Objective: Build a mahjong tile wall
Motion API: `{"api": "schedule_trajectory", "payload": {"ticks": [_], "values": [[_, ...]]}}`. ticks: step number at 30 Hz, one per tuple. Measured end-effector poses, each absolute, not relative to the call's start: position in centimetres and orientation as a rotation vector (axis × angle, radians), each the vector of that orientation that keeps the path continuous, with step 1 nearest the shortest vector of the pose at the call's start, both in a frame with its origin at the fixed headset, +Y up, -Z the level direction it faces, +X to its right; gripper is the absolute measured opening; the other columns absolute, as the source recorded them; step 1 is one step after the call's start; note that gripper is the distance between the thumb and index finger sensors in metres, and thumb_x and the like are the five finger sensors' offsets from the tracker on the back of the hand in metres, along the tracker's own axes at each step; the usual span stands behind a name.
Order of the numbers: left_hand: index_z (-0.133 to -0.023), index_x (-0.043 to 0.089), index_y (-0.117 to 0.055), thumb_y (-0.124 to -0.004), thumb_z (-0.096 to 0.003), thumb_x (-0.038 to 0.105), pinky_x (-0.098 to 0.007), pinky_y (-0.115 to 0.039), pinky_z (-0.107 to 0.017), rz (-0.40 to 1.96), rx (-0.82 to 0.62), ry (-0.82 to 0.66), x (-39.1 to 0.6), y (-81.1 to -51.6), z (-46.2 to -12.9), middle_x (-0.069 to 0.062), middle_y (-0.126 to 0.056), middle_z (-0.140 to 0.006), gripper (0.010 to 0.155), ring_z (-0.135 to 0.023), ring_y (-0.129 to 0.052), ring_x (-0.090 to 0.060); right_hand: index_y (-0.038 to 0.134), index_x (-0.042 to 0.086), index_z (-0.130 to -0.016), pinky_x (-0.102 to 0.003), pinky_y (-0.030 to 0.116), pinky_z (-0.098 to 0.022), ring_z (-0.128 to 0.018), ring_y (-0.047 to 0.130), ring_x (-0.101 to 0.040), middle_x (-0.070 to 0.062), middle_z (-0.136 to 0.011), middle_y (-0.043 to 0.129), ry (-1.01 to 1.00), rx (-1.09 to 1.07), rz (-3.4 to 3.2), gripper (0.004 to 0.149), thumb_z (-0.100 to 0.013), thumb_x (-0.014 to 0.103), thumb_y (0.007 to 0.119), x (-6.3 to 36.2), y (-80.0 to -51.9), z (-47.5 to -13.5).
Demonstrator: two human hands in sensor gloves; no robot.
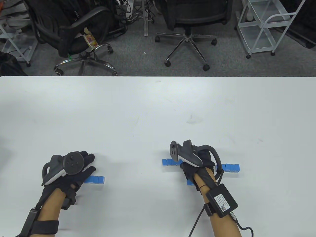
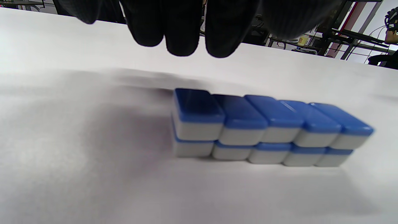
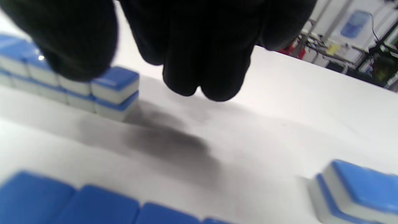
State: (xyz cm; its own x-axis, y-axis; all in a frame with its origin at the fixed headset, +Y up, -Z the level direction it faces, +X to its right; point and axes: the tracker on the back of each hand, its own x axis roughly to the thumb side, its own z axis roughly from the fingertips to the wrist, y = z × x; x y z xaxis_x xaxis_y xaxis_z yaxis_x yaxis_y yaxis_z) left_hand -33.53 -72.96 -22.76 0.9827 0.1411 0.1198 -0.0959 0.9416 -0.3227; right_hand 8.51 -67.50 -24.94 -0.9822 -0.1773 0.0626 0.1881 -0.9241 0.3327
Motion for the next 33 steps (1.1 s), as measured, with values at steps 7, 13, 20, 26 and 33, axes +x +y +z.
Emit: {"api": "schedule_trajectory", "payload": {"ticks": [7, 13, 20, 26, 33], "values": [[-0.108, 0.035, -0.061, -0.063, -0.0489, 0.058, -0.063, -0.042, -0.081, 0.120, -0.326, -0.136, -33.6, -73.1, -22.7, 0.000, -0.057, -0.118, 0.063, -0.112, -0.053, -0.033, 0.046, 0.008, -0.101, -0.069, 0.053, -0.067, -0.084, 0.079, -0.052, -0.026, -0.091, 0.083, -0.895, 0.154, -3.165, 0.093, -0.030, 0.066, 0.062, 8.7, -69.2, -25.3], [-0.108, 0.036, -0.061, -0.063, -0.0489, 0.058, -0.063, -0.043, -0.081, 0.120, -0.321, -0.141, -33.6, -73.0, -22.7, 0.000, -0.057, -0.118, 0.063, -0.112, -0.053, -0.033, 0.042, 0.008, -0.101, -0.070, 0.056, -0.065, -0.083, 0.079, -0.054, -0.026, -0.090, 0.081, -0.916, 0.213, -3.060, 0.096, -0.028, 0.069, 0.057, 6.7, -71.0, -26.5], [-0.108, 0.036, -0.061, -0.063, -0.0489, 0.058, -0.064, -0.042, -0.081, 0.118, -0.312, -0.141, -33.5, -72.9, -22.7, 0.000, -0.057, -0.118, 0.063, -0.112, -0.053, -0.033, 0.044, 0.008, -0.101, -0.072, 0.055, -0.064, -0.083, 0.077, -0.055, -0.027, -0.090, 0.079, -1.016, 0.294, -3.064, 0.095, -0.029, 0.069, 0.059, 6.0, -71.4, -27.4], [-0.108, 0.036, -0.061, -0.063, -0.0488, 0.058, -0.064, -0.042, -0.081, 0.118, -0.316, -0.141, -33.5, -72.9, -22.7, 0.000, -0.057, -0.118, 0.063, -0.112, -0.053, -0.033, 0.038, 0.009, -0.102, -0.075, 0.054, -0.063, -0.085, 0.071, -0.058, -0.030, -0.093, 0.071, -1.100, 0.339, -2.988, 0.100, -0.027, 0.073, 0.059, 5.2, -72.0, -27.7], [-0.108, 0.036, -0.061, -0.063, -0.0488, 0.058, -0.064, -0.042, -0.081, 0.122, -0.312, -0.148, -33.5, -72.9, -22.7, 0.000, -0.057, -0.118, 0.063, -0.112, -0.053, -0.033, 0.037, 0.008, -0.101, -0.077, 0.053, -0.062, -0.086, 0.067, -0.060, -0.030, -0.093, 0.067, -1.104, 0.399, -2.900, 0.103, -0.027, 0.076, 0.058, 4.4, -73.2, -28.1]]}}
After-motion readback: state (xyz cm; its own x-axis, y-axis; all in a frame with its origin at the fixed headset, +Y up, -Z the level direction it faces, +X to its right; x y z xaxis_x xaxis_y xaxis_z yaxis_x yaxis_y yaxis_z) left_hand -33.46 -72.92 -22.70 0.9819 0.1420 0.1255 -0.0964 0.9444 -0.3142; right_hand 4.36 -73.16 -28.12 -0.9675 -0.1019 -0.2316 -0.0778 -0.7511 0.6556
